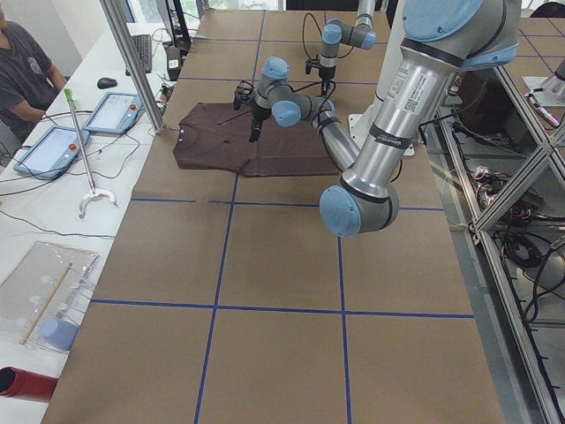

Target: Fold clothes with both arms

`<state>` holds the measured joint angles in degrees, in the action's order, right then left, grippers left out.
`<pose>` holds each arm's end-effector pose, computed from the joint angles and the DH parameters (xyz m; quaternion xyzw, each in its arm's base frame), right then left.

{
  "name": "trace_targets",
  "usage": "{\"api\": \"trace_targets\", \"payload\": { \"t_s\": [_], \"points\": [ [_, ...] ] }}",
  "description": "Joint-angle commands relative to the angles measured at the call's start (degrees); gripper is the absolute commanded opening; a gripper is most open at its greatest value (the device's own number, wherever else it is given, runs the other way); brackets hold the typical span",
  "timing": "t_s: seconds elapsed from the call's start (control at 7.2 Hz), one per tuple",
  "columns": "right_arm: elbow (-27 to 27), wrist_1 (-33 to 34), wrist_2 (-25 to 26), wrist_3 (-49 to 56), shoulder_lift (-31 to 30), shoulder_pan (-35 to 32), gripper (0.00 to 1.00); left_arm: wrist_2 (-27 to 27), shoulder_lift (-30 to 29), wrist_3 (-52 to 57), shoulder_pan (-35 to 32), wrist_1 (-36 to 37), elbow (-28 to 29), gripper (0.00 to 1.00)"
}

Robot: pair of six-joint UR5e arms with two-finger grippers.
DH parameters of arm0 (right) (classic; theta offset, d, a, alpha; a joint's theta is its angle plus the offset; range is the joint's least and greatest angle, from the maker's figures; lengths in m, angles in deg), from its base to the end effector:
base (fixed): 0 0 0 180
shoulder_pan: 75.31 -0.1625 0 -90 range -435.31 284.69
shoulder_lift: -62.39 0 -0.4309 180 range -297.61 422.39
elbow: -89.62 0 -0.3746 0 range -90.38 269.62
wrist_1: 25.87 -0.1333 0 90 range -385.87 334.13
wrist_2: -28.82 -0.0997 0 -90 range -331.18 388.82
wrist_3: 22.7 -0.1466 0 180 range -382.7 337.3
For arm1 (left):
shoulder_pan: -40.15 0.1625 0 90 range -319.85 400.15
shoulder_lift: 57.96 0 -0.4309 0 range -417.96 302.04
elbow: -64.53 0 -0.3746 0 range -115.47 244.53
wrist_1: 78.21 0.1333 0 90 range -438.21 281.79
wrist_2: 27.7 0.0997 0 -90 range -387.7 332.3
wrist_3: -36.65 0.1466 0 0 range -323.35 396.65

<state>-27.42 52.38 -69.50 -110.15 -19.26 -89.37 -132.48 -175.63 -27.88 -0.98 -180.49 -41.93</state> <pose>-0.4986 -0.2404 0.3975 -0.0082 -0.4042 0.0628 0.9125 0.4206 -0.4947 0.2787 0.1626 0.4540 -0.0588 0.8741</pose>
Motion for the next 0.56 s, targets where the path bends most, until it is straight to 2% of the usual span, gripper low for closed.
{"api": "trace_targets", "payload": {
  "t_s": [0.0, 0.28, 0.42],
  "points": [
    [-2.03, 0.23, 0.14, -0.08, 0.00, -1.05, 0.00, -0.16, 0.51, -1.02, 0.09, -0.12, 0.02, 1.00],
    [-4.14, 0.24, 0.06, -0.08, -0.61, -2.55, 0.00, -0.16, 1.39, -13.44, 2.96, -0.30, -2.16, 1.00],
    [-4.24, 0.41, -0.12, -0.08, -0.79, -2.56, 0.00, 0.02, 1.57, -14.90, 4.47, -0.21, -2.61, 1.00]
  ]
}}
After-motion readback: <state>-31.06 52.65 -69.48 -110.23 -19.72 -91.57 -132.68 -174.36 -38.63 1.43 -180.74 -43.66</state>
